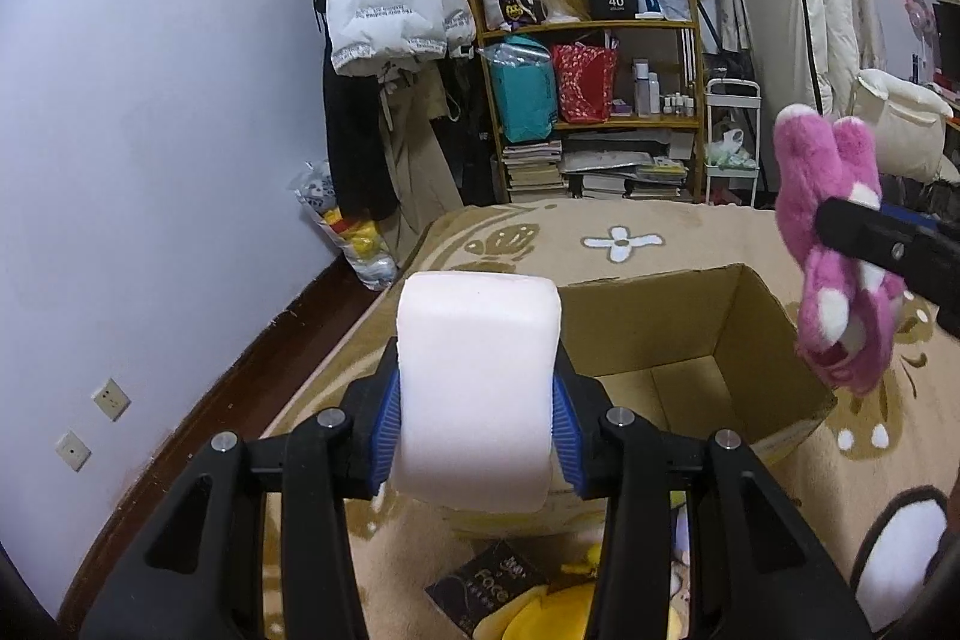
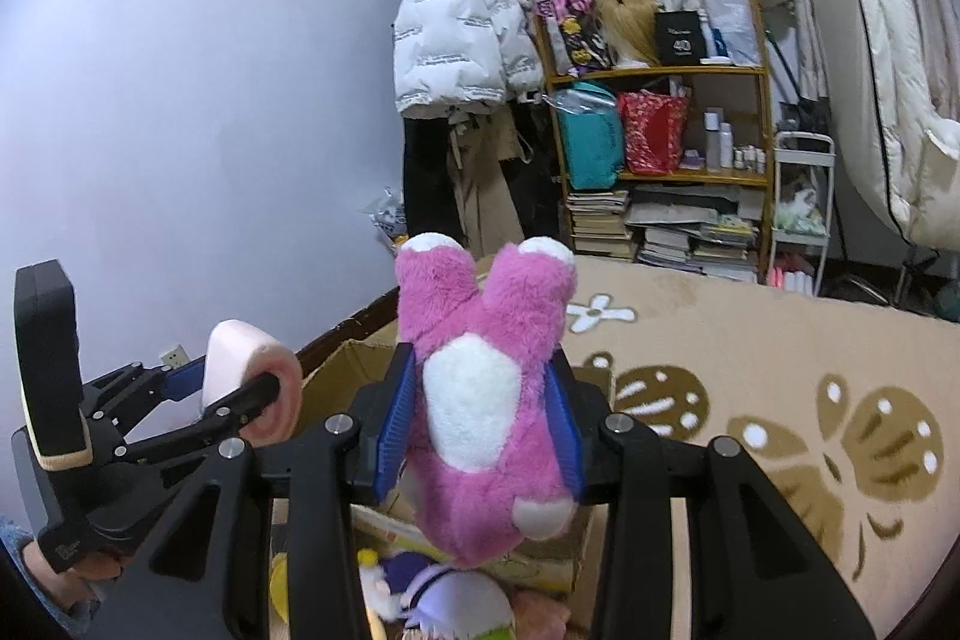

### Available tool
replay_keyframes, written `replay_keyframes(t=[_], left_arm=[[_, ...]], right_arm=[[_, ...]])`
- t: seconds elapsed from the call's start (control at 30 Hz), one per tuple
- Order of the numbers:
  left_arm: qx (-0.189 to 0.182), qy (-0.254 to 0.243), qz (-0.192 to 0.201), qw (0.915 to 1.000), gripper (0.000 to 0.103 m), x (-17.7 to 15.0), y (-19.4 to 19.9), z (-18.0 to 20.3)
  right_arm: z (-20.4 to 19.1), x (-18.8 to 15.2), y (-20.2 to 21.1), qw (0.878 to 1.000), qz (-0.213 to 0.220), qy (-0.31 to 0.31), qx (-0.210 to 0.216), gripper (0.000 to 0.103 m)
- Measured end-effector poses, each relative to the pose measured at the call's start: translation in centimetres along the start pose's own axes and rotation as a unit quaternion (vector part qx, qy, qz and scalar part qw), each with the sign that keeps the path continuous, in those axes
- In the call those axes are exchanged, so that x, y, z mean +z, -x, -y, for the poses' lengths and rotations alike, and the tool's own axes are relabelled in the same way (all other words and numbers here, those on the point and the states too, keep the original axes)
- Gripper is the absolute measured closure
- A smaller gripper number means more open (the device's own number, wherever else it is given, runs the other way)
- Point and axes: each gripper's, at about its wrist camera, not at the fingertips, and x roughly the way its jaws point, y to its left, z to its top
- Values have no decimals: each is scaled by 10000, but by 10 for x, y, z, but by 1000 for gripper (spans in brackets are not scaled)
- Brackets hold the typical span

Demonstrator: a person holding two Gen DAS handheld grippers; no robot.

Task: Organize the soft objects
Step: 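Drop roll cushion into box with left tool while right tool drops bunny in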

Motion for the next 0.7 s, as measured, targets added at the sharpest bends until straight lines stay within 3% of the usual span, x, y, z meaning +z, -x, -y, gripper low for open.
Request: replay_keyframes(t=[0.43,0.5,0.57,0.7], left_arm=[[-488,-47,-617,9969,56,-5,-44,8],[-414,-73,-672,9969,43,-8,-47,10],[-307,-120,-531,9980,38,-10,-43,9],[-206,-125,-523,9983,23,-9,-38,5]], right_arm=[[12,-21,-50,9983,-543,-103,202,55],[15,-21,-53,9977,-603,-172,236,54],[18,-21,-56,9972,-676,-203,262,37],[19,-23,-53,9971,-675,-245,242,26]])
